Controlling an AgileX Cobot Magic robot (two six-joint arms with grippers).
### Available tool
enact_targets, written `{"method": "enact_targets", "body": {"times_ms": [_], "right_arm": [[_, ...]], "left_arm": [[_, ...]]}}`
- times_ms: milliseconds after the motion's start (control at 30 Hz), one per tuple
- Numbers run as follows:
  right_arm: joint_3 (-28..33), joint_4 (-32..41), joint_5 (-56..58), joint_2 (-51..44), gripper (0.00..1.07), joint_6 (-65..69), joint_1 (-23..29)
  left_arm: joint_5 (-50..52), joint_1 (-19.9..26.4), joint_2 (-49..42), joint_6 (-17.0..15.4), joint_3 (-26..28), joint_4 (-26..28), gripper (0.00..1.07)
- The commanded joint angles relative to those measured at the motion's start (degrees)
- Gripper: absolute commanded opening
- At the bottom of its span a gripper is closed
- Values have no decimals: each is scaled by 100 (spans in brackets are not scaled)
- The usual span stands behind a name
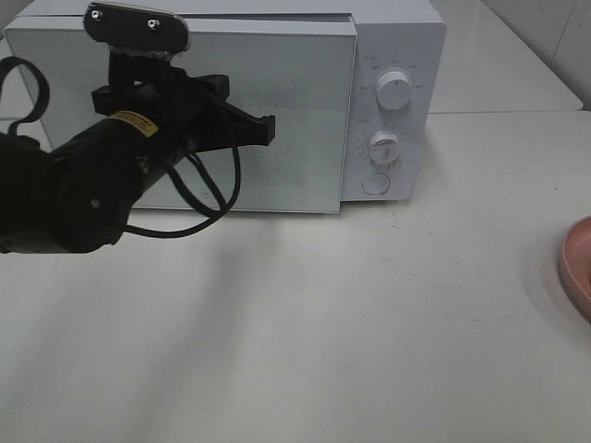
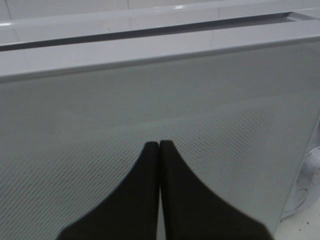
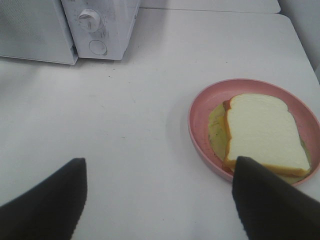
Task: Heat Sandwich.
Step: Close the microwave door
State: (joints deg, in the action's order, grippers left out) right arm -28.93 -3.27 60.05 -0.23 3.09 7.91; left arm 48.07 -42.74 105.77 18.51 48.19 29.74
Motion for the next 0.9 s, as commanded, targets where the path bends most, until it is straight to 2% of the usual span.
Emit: {"method": "enact_targets", "body": {"times_ms": [33, 233, 433, 667, 900], "right_arm": [[6, -17, -63, -155, 76, -17, 11], [6, -17, -63, -155, 76, -17, 11], [6, -17, -63, -155, 76, -17, 11], [6, -17, -63, -155, 76, -17, 11], [6, -17, -63, -155, 76, -17, 11]], "left_arm": [[6, -115, 206, 74, 309, 183, 0], [-309, -115, 550, 86, 934, 246, 0], [-464, -115, 751, 86, 1249, 258, 0], [-579, -34, 980, 435, 1696, 487, 0], [-693, 52, 1146, 464, 2074, 498, 0]]}}
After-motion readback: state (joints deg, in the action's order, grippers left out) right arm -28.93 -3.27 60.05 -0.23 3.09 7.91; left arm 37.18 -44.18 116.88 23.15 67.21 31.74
